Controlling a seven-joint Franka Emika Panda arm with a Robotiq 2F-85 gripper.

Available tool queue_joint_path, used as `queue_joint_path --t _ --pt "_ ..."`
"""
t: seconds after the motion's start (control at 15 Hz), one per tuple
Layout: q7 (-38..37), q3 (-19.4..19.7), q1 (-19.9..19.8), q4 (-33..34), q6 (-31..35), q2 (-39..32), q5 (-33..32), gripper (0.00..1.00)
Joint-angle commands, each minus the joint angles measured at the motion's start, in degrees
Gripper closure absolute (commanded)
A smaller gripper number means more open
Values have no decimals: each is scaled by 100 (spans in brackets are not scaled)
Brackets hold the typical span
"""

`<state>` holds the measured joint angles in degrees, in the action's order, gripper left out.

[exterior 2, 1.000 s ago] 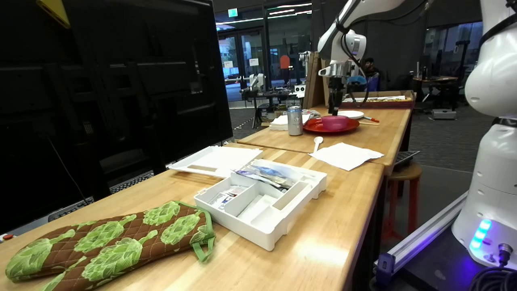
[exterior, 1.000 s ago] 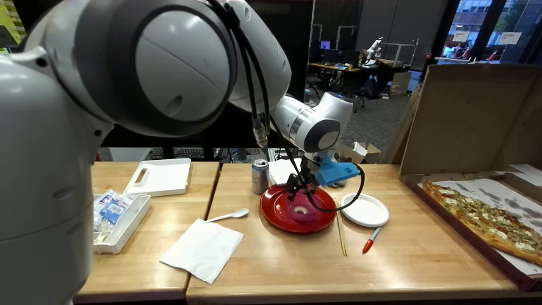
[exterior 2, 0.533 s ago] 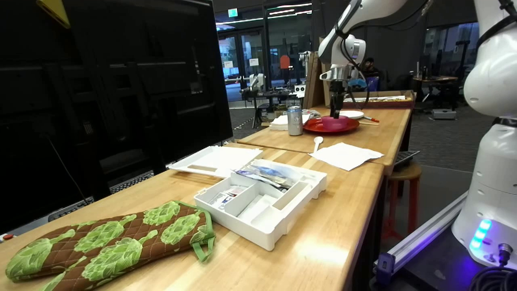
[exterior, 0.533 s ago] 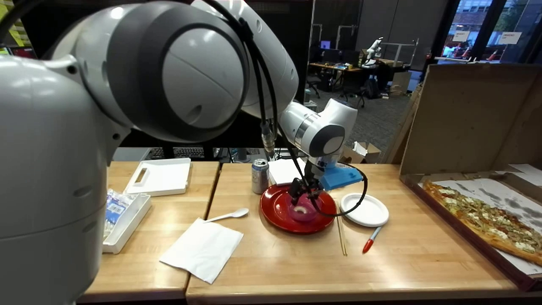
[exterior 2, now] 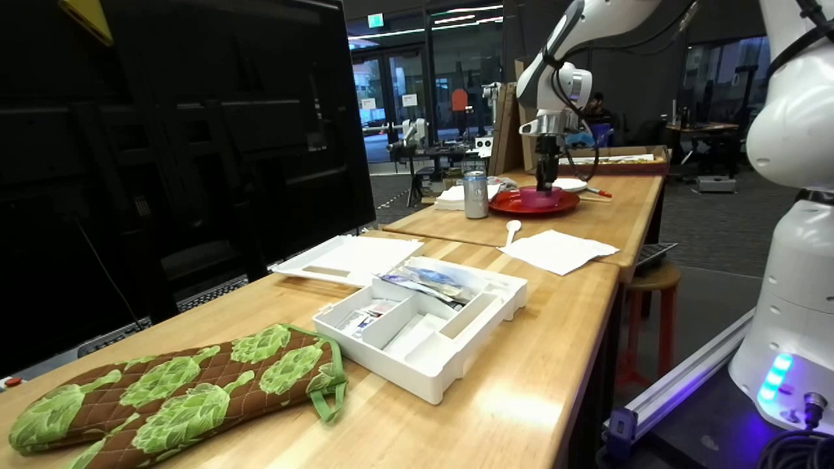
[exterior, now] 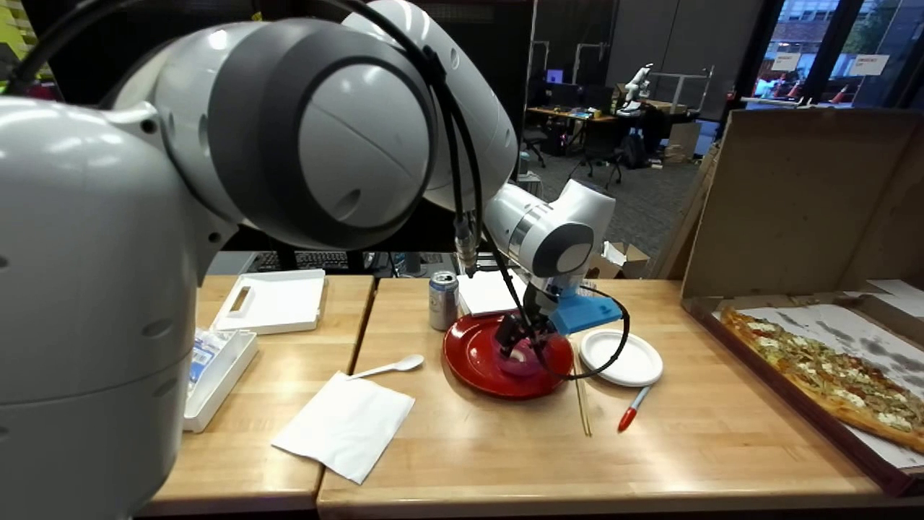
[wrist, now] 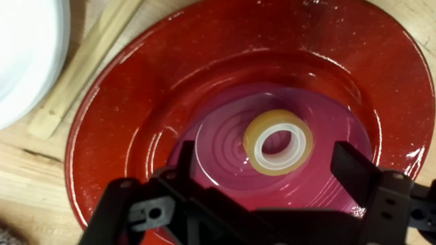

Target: Remove the white spoon and tape from the purple bowl.

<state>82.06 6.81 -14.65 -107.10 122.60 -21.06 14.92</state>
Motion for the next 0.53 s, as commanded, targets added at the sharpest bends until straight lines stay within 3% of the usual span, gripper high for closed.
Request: queue_joint_path --t 0.0,0.47 --pt "192 -111 -126 -158 6 176 -60 0" --pt "465 -83 -89 -588 162 514 -110 0"
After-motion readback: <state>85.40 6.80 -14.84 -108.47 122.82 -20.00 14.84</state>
